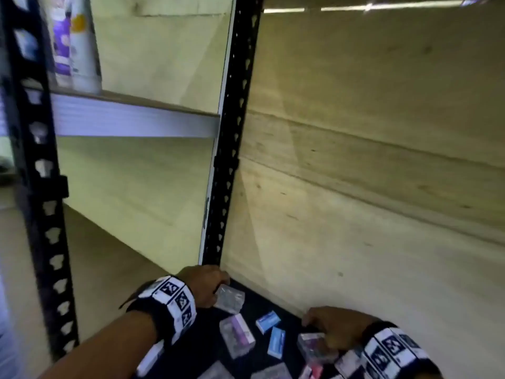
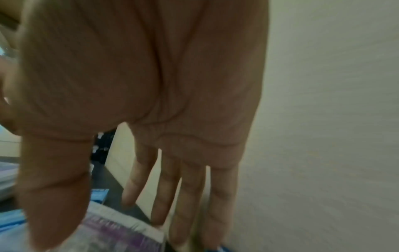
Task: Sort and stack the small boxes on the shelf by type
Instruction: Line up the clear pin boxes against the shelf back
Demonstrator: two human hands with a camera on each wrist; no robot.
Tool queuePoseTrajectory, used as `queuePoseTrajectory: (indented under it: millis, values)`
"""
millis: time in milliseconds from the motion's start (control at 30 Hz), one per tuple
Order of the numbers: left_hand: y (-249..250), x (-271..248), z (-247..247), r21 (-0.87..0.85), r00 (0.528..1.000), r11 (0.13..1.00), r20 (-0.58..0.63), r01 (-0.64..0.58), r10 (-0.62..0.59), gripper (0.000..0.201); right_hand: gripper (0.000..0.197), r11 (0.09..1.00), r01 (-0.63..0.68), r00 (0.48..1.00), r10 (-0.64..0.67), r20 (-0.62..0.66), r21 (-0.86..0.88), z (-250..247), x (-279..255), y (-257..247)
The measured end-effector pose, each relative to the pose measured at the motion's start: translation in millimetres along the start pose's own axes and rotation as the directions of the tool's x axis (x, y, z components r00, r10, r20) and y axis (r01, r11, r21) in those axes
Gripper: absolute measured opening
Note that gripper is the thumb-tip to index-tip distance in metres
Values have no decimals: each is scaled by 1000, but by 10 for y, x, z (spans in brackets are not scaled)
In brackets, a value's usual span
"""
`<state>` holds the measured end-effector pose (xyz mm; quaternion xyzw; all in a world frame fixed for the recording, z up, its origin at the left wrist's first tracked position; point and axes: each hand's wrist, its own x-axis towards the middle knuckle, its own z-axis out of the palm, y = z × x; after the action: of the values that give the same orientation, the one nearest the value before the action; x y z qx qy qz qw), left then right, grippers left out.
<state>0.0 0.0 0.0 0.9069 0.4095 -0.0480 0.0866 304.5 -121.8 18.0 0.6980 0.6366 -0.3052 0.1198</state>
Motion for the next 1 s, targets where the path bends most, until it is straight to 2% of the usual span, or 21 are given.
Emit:
queuePoseTrajectory:
  millis: [100, 300, 467, 567, 633, 833, 900, 1000]
  values:
    - [-57, 141, 61, 28, 999, 1000, 32, -7, 7, 57, 60, 999, -19, 998, 20, 60, -29, -66, 68, 10]
    - [56, 352, 81, 190, 995, 981, 104, -26, 6, 69, 52, 1000, 27, 995, -26, 98, -8, -58, 153, -36]
    - [163, 470, 79, 300, 996, 953, 88, -43, 17, 70, 52, 999, 17, 1000, -17, 13, -36, 7, 138, 11]
    - [235, 477, 81, 345, 996, 938, 92, -38, 6, 68, 52, 1000, -1, 999, 1, -35, 4, 44, 79, 50]
    - [267, 452, 90, 362, 996, 931, 85, -35, 5, 66, 47, 1000, -6, 997, 7, -78, 6, 74, 45, 87]
    - [239, 362, 20, 272, 995, 961, 102, -46, 19, 51, 29, 998, 51, 986, -58, -157, -45, 55, -58, 65]
    - [226, 370, -49, 227, 992, 973, 129, -36, 6, 45, 25, 993, 89, 967, -104, -232, -75, -9, -47, -20]
    - [237, 417, -109, 194, 986, 981, 166, -27, -6, 42, 26, 984, 109, 913, -155, -378, -141, -62, 54, -193]
